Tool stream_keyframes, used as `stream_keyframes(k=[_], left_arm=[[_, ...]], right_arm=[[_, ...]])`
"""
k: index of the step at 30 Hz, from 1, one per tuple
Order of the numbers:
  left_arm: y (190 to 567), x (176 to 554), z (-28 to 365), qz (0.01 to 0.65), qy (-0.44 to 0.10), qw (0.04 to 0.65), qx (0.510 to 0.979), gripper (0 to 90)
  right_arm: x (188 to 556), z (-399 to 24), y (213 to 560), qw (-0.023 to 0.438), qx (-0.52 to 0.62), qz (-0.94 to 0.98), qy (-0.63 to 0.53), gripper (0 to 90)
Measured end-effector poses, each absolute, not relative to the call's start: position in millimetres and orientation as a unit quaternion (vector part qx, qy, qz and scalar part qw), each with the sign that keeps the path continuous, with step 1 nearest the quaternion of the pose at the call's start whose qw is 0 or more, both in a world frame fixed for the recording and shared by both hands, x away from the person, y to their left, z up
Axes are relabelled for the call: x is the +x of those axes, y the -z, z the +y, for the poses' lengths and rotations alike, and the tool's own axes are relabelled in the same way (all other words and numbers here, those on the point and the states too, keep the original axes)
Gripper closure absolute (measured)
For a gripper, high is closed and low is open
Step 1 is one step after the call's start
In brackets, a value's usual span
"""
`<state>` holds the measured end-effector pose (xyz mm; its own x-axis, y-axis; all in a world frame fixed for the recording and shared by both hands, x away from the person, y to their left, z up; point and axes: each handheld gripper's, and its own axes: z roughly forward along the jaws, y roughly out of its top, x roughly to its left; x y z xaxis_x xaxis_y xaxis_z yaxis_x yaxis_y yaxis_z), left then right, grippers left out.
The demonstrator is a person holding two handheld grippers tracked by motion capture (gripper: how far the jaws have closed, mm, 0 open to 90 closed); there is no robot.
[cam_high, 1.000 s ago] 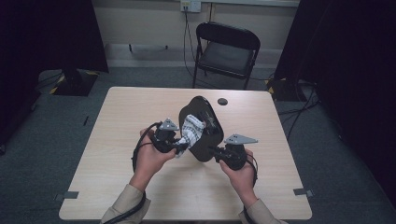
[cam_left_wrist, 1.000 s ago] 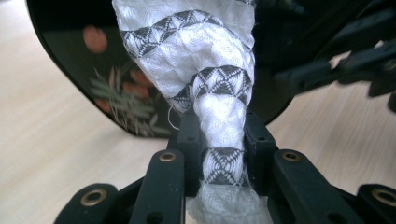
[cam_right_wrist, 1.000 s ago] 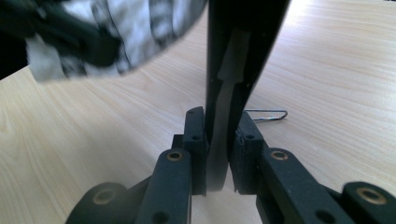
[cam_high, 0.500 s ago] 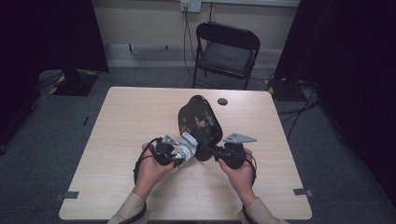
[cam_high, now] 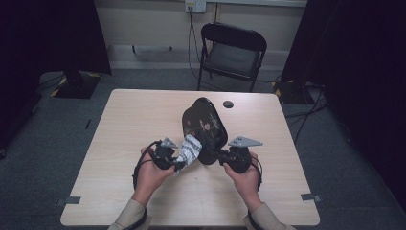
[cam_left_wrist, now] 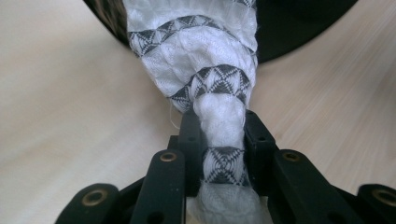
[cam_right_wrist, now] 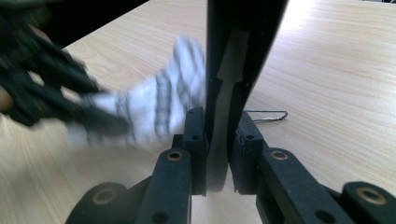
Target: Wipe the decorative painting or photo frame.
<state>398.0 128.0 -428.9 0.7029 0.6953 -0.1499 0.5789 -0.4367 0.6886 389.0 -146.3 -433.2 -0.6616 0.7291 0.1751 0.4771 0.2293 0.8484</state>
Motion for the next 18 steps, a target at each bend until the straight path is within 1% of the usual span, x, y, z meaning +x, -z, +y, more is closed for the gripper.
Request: stream_keyframes(k=[6, 12, 15, 18], left_arm=[[367, 400, 129, 0.352, -0.109, 0.426, 0.826, 73.6], [314, 400, 113, 0.317, -0.147, 0.444, 0.825, 73.6], [300, 400, 104, 0.302, -0.150, 0.458, 0.823, 73.5], [303, 400, 96, 0.294, -0.146, 0.451, 0.830, 73.5]], right_arm=[[390, -145, 433, 0.130, 0.391, 0.773, -0.482, 79.1], [390, -144, 433, 0.132, 0.391, 0.773, -0.482, 79.1], [391, -144, 433, 0.131, 0.392, 0.772, -0.482, 79.1], [391, -144, 433, 0.131, 0.392, 0.772, -0.482, 79.1]])
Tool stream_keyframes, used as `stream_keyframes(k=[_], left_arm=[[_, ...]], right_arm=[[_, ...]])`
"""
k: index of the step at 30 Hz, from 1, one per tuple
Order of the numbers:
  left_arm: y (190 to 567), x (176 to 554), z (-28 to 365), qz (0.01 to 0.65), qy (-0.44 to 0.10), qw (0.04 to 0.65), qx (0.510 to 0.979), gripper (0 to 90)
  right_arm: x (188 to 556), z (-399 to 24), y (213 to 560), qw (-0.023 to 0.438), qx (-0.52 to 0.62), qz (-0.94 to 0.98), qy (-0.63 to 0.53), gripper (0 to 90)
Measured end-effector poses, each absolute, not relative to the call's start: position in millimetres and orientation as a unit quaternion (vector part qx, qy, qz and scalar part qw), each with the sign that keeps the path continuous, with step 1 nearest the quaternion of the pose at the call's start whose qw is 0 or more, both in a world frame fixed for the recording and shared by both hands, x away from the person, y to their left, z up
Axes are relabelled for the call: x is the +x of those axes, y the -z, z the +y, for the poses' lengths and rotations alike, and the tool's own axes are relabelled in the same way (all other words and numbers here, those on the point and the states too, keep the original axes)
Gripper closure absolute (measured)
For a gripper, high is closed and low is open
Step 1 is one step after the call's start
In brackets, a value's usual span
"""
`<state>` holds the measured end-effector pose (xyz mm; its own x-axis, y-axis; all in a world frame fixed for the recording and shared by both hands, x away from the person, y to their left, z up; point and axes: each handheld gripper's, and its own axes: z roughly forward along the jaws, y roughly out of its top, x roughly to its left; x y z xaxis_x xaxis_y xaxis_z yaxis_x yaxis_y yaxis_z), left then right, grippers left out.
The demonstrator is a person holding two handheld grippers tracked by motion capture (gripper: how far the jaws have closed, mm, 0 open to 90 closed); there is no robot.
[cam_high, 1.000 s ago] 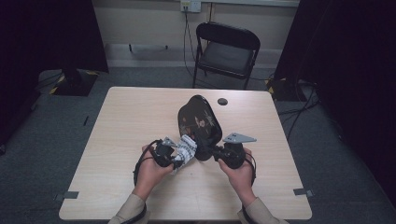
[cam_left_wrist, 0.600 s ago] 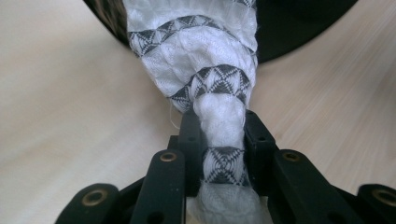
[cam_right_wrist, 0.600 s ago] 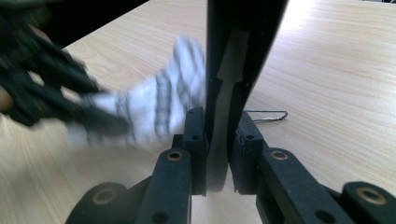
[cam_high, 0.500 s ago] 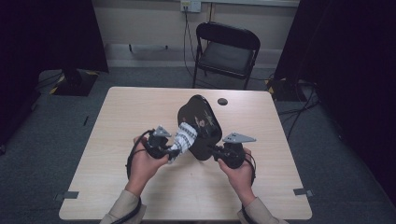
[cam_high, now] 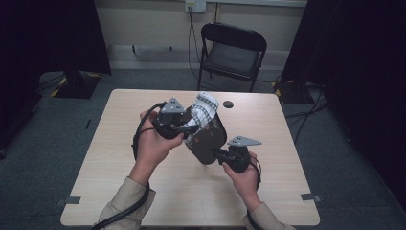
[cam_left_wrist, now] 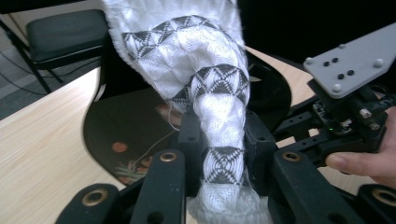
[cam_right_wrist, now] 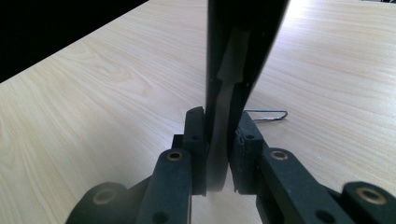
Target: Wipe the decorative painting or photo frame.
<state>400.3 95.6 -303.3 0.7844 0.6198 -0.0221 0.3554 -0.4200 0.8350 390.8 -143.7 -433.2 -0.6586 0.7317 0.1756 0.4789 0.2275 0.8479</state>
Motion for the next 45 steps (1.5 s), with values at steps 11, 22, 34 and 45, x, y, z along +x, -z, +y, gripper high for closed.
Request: stream_keyframes(k=[11, 22, 34, 45], left_arm=[[347, 398, 95, 0.307, -0.124, 0.425, 0.842, 73.5], [395, 398, 104, 0.333, -0.097, 0.403, 0.847, 73.4], [439, 398, 107, 0.362, -0.071, 0.363, 0.856, 73.4], [472, 396, 113, 0.384, -0.055, 0.326, 0.862, 73.4]], right_arm=[[391, -144, 433, 0.130, 0.391, 0.773, -0.482, 79.0], [391, -144, 433, 0.129, 0.390, 0.774, -0.482, 79.0], [391, -145, 433, 0.128, 0.390, 0.775, -0.481, 78.9], [390, -148, 432, 0.130, 0.388, 0.775, -0.482, 78.4]])
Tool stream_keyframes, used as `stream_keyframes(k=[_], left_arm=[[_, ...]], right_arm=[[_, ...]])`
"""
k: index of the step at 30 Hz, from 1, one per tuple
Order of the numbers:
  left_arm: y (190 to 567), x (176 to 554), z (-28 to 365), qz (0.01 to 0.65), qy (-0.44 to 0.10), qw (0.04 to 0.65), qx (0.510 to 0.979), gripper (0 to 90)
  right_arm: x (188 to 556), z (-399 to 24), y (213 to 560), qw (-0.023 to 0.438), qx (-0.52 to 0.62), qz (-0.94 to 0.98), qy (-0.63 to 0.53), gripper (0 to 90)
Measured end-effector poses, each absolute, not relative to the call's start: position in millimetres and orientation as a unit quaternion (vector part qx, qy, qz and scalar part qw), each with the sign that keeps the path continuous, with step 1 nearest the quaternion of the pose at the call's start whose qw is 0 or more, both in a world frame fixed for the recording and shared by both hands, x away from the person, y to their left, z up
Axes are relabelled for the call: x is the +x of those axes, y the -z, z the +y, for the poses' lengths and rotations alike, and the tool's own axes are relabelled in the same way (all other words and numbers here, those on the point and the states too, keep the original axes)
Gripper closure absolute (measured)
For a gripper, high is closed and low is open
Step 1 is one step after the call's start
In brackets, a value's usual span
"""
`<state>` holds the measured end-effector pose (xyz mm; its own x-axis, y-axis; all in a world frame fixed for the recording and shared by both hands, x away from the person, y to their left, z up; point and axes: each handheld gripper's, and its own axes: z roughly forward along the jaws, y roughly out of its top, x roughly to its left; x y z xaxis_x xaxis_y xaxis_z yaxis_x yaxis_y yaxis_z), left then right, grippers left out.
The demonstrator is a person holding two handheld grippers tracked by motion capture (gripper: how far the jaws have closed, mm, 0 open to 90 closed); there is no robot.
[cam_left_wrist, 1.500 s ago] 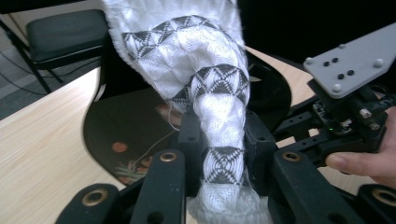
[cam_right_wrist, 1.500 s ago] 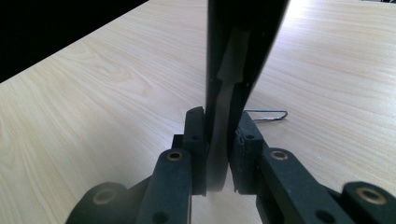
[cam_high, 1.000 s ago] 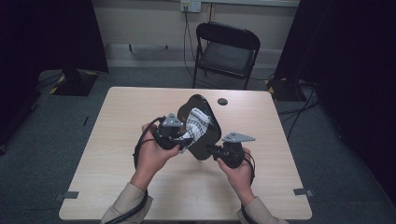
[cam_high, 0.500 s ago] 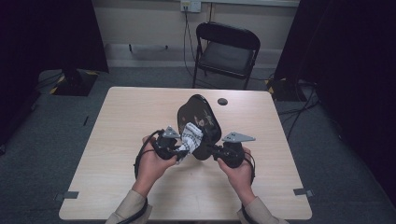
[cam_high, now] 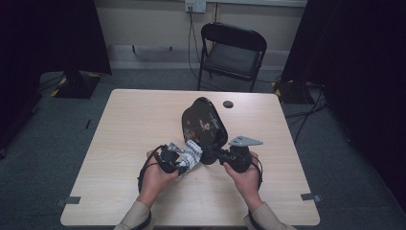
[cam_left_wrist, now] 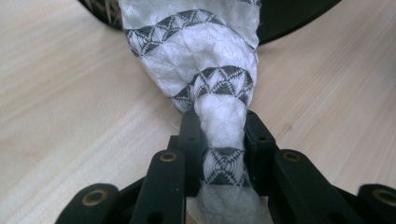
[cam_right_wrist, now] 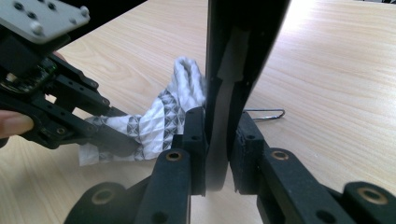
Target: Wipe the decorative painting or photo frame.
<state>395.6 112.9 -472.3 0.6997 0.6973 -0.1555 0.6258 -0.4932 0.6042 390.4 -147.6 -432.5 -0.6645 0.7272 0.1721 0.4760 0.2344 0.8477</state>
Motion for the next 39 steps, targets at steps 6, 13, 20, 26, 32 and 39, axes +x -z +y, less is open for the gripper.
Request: stream_keyframes(k=[6, 13, 20, 26, 32, 39], left_arm=[[475, 394, 113, 0.382, -0.054, 0.323, 0.864, 73.4], [445, 391, 118, 0.370, -0.065, 0.352, 0.857, 73.4], [386, 387, 121, 0.345, -0.102, 0.411, 0.838, 73.4], [333, 385, 110, 0.318, -0.134, 0.453, 0.822, 73.4], [322, 386, 95, 0.300, -0.131, 0.468, 0.821, 73.4], [345, 387, 90, 0.297, -0.113, 0.447, 0.836, 73.4]], right_arm=[[386, -153, 433, 0.131, 0.393, 0.772, -0.482, 74.2], [379, -162, 431, 0.127, 0.397, 0.768, -0.487, 73.6], [378, -162, 433, 0.123, 0.396, 0.768, -0.488, 79.1], [379, -159, 431, 0.124, 0.397, 0.767, -0.489, 79.1], [380, -155, 433, 0.123, 0.394, 0.768, -0.490, 79.2], [382, -152, 434, 0.122, 0.393, 0.770, -0.488, 79.2]])
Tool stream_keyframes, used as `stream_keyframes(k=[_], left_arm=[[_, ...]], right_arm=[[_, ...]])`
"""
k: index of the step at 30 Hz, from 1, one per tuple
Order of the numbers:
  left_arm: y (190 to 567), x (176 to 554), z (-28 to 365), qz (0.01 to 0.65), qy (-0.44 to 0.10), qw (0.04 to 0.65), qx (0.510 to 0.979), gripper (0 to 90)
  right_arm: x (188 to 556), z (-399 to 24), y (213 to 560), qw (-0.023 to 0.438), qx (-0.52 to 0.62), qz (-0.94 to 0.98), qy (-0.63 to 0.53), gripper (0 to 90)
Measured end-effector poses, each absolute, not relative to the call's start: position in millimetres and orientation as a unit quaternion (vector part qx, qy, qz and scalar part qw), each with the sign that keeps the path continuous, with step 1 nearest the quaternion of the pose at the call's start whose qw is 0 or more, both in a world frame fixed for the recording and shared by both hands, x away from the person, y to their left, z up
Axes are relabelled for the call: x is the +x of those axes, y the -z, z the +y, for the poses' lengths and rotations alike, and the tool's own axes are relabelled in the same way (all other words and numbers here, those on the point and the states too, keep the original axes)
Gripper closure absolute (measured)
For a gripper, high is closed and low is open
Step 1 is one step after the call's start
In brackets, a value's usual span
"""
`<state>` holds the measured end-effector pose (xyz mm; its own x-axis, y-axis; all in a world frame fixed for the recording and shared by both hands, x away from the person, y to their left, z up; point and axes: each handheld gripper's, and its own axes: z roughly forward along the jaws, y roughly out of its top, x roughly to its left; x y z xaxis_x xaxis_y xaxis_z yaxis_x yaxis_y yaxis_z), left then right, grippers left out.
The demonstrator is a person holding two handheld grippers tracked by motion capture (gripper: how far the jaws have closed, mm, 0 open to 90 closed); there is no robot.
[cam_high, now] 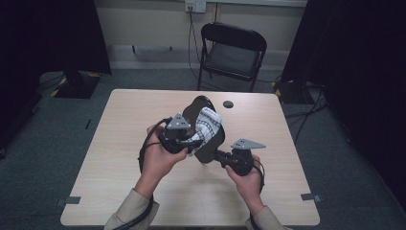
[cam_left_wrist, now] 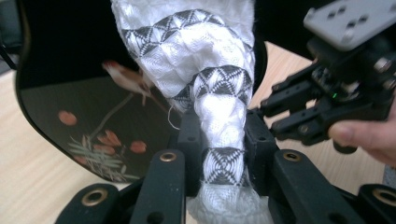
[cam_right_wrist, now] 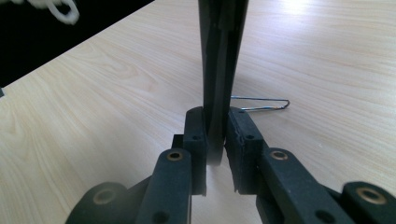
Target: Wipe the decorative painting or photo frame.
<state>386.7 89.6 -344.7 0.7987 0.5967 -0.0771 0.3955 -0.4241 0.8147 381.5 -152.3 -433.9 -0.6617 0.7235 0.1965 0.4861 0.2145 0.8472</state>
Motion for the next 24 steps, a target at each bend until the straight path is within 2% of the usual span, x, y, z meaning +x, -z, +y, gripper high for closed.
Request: stream_keyframes(k=[24], left_arm=[[450, 392, 100, 0.347, -0.058, 0.348, 0.869, 73.3]], right_arm=[[383, -154, 433, 0.121, 0.393, 0.772, -0.485, 79.1]])
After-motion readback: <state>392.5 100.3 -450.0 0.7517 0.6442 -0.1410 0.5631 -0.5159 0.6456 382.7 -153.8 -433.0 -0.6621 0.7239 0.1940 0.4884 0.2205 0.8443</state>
